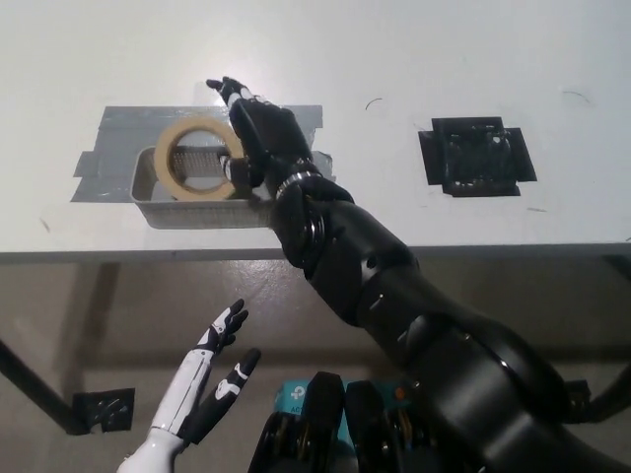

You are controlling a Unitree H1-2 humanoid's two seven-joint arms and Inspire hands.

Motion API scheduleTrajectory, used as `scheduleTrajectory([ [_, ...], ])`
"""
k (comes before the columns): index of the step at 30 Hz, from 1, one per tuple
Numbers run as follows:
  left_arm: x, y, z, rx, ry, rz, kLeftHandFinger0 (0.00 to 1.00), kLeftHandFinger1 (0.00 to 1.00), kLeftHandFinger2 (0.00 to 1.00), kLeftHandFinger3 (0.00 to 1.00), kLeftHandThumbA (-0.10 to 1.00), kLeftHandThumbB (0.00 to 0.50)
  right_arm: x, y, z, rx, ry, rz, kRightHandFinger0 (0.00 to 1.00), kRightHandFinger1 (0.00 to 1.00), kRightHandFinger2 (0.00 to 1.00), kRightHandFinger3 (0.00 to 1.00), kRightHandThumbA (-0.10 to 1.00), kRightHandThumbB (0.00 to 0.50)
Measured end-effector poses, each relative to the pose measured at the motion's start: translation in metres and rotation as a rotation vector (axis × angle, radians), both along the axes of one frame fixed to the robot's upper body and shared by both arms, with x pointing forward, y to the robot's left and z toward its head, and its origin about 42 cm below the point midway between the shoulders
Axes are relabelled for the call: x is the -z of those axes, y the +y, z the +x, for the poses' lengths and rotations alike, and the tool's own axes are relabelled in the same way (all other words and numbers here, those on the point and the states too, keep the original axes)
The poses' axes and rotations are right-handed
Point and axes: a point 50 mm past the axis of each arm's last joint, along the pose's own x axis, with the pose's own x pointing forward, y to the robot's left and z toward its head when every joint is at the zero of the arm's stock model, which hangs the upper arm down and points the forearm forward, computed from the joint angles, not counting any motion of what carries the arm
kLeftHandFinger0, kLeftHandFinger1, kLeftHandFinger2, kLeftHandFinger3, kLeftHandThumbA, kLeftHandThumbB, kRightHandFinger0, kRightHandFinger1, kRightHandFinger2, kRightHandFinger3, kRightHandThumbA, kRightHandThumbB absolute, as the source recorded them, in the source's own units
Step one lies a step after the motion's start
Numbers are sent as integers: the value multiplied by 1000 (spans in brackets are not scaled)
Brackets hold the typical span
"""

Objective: The robot picks the tape placed on the black area with right hand and places it in the small grey container.

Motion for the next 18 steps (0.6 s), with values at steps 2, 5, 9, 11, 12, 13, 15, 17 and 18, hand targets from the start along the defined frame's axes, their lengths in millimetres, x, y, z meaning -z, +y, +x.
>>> scheduleTrajectory([
  [2,0,0,0,0,1,-1,1000,1000,1000,1000,919,193,6,-3,-1,0,15,-10,1000,1000,1000,1000,892,462],
  [5,0,0,0,0,2,0,1000,1000,1000,1000,922,177,11,-7,-1,8,26,-17,1000,1000,1000,1000,903,456],
  [9,0,0,0,0,2,0,1000,1000,1000,1000,913,180,8,-11,3,18,22,-9,1000,1000,1000,1000,954,470],
  [11,0,0,0,0,2,1,1000,1000,1000,1000,911,168,7,-13,4,21,20,-3,1000,1000,1000,1000,951,465],
  [12,0,1,0,0,2,1,1000,1000,1000,1000,908,166,6,-13,4,21,17,1,1000,1000,1000,1000,950,465],
  [13,0,1,0,0,1,2,1000,1000,1000,1000,906,164,4,-13,4,20,14,5,1000,1000,1000,1000,939,468],
  [15,0,1,0,0,2,3,1000,1000,1000,1000,914,170,-2,-12,5,11,-3,26,1000,1000,1000,1000,983,470],
  [17,1,2,-2,2,5,5,1000,1000,1000,1000,909,173,-11,-10,6,-2,-25,54,1000,1000,1000,1000,1000,444],
  [18,2,2,-3,2,8,5,1000,1000,1000,1000,910,176,-19,-8,6,-15,-47,81,1000,1000,1000,1000,1000,458],
])
